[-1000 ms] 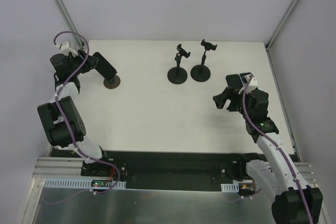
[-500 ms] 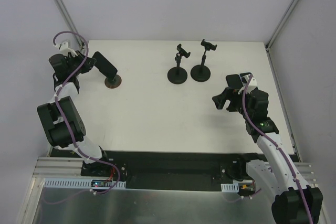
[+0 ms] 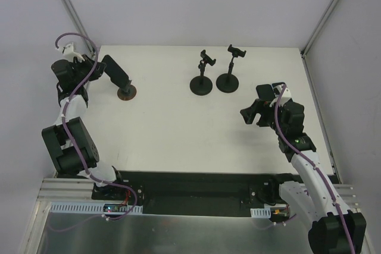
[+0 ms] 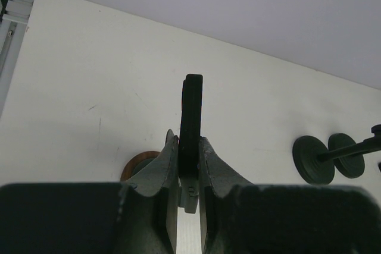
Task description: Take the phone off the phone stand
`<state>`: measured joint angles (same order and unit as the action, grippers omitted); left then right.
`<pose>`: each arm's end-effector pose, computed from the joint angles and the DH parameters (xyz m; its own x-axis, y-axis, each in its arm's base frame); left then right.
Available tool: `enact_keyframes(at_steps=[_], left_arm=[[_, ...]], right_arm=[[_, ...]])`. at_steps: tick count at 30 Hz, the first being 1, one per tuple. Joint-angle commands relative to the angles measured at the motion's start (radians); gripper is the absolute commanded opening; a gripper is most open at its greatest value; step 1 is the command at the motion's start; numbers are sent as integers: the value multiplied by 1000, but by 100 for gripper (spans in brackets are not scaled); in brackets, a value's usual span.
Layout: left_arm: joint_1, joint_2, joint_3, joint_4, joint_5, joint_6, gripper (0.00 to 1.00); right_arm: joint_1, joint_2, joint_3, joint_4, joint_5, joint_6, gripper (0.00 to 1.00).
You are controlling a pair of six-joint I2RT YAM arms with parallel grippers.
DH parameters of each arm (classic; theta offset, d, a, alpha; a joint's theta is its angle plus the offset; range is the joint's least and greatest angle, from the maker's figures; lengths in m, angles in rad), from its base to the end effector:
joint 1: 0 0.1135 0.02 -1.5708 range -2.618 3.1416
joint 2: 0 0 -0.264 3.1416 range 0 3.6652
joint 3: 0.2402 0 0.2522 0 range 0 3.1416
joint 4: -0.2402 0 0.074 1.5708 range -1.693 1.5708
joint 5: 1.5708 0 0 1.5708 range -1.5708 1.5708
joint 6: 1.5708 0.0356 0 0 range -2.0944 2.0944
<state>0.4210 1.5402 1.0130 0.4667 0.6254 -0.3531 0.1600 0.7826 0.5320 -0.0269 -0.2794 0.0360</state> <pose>0.3339 0.1267 0.2998 -0.1216 -0.3616 -0.9243 0.1705 0.9098 -0.3784 0.1851 0.0398 0.2674 -0.2852 -0.0110 -0.9584 -0.4050 0.9077 0.1101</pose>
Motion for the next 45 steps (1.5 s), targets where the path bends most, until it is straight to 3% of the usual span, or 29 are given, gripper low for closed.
enact_keyframes(at_steps=[1, 9, 14, 27, 36, 45], left_arm=[[9, -127, 53, 95, 27, -76, 0], [-19, -282, -54, 76, 17, -328, 0], [-135, -417, -140, -20, 28, -359, 0], [-503, -634, -359, -54, -36, -443, 0], [-648, -703, -429, -85, -116, -465, 0], [-715, -743, -442, -99, -159, -472, 0]], right_arm=[[12, -17, 37, 33, -34, -13, 96], [30, -8, 71, 31, -67, -10, 96], [82, 20, 105, 31, -89, -18, 96], [484, 220, 281, 18, 92, -62, 96], [758, 377, 414, 22, 271, -137, 96], [866, 469, 483, 22, 391, -183, 96]])
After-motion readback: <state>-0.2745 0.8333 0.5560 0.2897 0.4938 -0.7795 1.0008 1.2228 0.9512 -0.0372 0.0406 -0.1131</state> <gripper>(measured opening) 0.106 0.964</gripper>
